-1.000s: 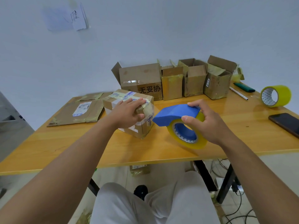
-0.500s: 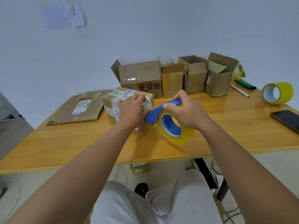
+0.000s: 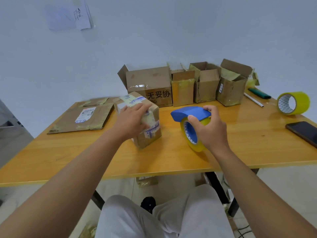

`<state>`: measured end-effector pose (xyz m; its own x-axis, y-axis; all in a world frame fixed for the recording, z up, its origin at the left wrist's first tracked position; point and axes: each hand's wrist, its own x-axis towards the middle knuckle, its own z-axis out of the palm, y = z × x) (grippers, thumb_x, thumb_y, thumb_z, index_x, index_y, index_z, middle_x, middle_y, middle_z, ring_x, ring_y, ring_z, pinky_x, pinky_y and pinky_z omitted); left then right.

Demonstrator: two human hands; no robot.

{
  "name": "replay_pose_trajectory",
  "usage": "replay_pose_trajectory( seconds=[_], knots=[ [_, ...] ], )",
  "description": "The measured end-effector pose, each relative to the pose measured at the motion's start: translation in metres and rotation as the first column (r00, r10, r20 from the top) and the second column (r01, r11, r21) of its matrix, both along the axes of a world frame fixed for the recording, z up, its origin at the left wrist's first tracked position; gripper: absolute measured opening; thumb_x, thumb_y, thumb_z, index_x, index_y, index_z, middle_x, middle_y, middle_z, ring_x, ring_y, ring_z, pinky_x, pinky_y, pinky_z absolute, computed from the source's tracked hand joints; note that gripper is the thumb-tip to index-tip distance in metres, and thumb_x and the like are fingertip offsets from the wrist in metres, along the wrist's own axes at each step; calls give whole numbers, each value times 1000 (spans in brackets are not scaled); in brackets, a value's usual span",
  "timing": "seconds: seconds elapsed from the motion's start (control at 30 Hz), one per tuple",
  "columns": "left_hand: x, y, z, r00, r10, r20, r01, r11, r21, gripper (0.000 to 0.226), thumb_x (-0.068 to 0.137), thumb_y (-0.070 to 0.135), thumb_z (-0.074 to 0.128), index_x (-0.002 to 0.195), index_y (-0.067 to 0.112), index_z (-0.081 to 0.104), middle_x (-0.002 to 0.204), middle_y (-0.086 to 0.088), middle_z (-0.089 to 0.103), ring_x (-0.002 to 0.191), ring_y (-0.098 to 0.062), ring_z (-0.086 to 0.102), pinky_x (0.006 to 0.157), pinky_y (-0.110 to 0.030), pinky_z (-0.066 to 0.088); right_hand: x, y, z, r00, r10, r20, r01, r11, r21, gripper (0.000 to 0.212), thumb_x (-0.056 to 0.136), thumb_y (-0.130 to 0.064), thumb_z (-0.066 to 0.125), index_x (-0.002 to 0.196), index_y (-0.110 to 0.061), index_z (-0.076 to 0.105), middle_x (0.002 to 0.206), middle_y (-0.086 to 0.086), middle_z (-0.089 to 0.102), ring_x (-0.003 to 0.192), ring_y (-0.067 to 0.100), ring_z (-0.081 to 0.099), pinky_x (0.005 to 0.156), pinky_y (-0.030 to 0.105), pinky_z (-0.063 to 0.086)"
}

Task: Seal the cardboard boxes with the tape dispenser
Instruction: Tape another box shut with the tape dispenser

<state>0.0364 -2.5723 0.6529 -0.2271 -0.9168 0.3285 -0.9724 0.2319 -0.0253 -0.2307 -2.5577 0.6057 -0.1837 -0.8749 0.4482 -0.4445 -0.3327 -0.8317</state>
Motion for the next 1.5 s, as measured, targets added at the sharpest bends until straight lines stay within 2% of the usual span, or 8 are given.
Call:
replay_pose_trajectory(
  seconds=[0.17, 0.3, 0.43, 0.53, 0.63, 0.83, 1.17, 1.5],
  knots=[
    [6, 4, -13, 997, 79, 14, -79, 997, -8, 77, 87, 38, 70, 151, 29, 28, 156, -2, 31, 136, -27, 38, 111, -41, 34, 23, 1, -16, 997, -33, 69, 35, 999, -34, 51, 77, -60, 63, 118, -33, 47, 89, -23, 53, 76, -2, 58, 56, 16, 42],
    [-4, -4, -21, 985, 158, -63, -165, 975, -147, 64, 94, 60, 49, 143, 19, 40, 141, -8, 53, 124, -26, 53, 98, -37, 42, 33, -2, -21, 999, -42, 28, 43, 998, -49, 53, 80, -62, 58, 121, -32, 44, 85, -20, 52, 74, 9, 58, 55, 26, 46],
    [-2, -6, -25, 989, 118, -83, -136, 958, -253, 52, 97, 55, 34, 126, 16, 53, 117, -4, 65, 103, -22, 60, 75, -28, 35, 35, -10, -18, 998, -43, -36, 43, 999, 1, 47, 86, -59, 60, 120, -32, 40, 80, -13, 53, 70, 14, 57, 51, 30, 40],
    [-1, -9, -25, 989, 136, -67, -147, 967, -206, 54, 95, 53, 50, 136, 17, 50, 135, -5, 59, 119, -24, 56, 88, -34, 44, 37, -12, -17, 996, -64, -58, 65, 998, 13, 45, 88, -58, 60, 119, -33, 39, 79, -13, 53, 68, 8, 55, 49, 29, 40],
    [2, -5, -32, 978, 184, 95, -167, 973, -160, 87, 82, 60, 67, 149, 16, 33, 154, -7, 41, 138, -25, 42, 111, -38, 36, 37, -12, -19, 995, -71, -68, 73, 997, 25, 45, 88, -58, 59, 119, -34, 38, 80, -10, 54, 68, 9, 55, 50, 31, 44],
    [-1, -3, -35, 961, 219, 169, -177, 956, -232, 99, 72, 67, 73, 147, 15, 34, 151, -6, 43, 137, -23, 42, 111, -37, 34, 39, -13, -16, 992, -78, -97, 83, 996, 44, 47, 90, -56, 59, 122, -30, 39, 83, -2, 57, 69, 16, 57, 51, 32, 46],
    [4, -1, -7, 983, 140, -121, -144, 989, -25, 43, 98, 47, 52, 136, 25, 49, 136, 0, 58, 113, -23, 57, 78, -37, 52, 39, -13, -14, 993, -73, -95, 78, 996, 52, 47, 91, -53, 60, 124, -27, 40, 83, -4, 53, 67, 10, 54, 48, 27, 38],
    [16, 2, 1, 990, 79, -114, -69, 993, 94, 43, 108, 36, 31, 148, 25, 41, 157, -3, 39, 133, -29, 46, 95, -40, 46, 38, -12, -14, 992, -70, -101, 76, 996, 55, 48, 91, -52, 60, 126, -27, 40, 82, -5, 53, 67, 9, 54, 48, 26, 36]
  ],
)
